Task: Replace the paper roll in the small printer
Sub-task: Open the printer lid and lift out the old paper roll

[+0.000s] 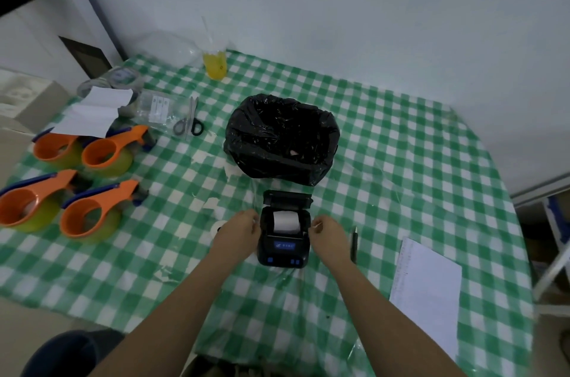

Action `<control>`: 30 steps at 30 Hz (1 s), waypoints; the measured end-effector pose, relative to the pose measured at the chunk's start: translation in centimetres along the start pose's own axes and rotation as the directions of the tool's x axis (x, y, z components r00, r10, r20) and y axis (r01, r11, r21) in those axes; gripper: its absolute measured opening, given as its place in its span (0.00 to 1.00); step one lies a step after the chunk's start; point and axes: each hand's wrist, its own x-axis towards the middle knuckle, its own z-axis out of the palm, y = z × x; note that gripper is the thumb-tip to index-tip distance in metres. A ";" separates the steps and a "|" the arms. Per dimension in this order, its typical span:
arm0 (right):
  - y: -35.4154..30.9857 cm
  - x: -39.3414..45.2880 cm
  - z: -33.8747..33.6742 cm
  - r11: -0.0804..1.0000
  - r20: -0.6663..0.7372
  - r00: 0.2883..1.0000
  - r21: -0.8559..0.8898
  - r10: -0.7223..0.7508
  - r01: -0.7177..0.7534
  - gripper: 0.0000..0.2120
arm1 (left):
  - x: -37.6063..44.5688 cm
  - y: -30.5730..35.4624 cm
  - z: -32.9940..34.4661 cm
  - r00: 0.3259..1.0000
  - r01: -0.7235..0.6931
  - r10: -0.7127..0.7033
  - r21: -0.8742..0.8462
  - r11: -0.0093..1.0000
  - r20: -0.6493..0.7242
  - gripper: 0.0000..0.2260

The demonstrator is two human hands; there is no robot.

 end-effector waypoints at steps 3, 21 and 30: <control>-0.2 -0.7 1.3 0.992 -0.065 0.989 -0.008 -0.130 0.130 0.10 | -0.1 -0.1 -0.3 1.000 -0.010 0.010 -0.003 1.000 0.001 0.10; -1.9 -2.4 -0.2 0.929 -0.059 0.985 0.328 -0.161 0.171 0.05 | -0.1 -0.9 -2.8 0.994 -0.055 0.045 -0.104 0.993 -0.095 0.09; -9.9 -1.2 -6.3 0.751 -0.413 0.896 0.536 -0.164 0.385 0.07 | 2.1 0.9 -5.8 0.977 -0.114 0.099 -0.069 0.991 -0.191 0.09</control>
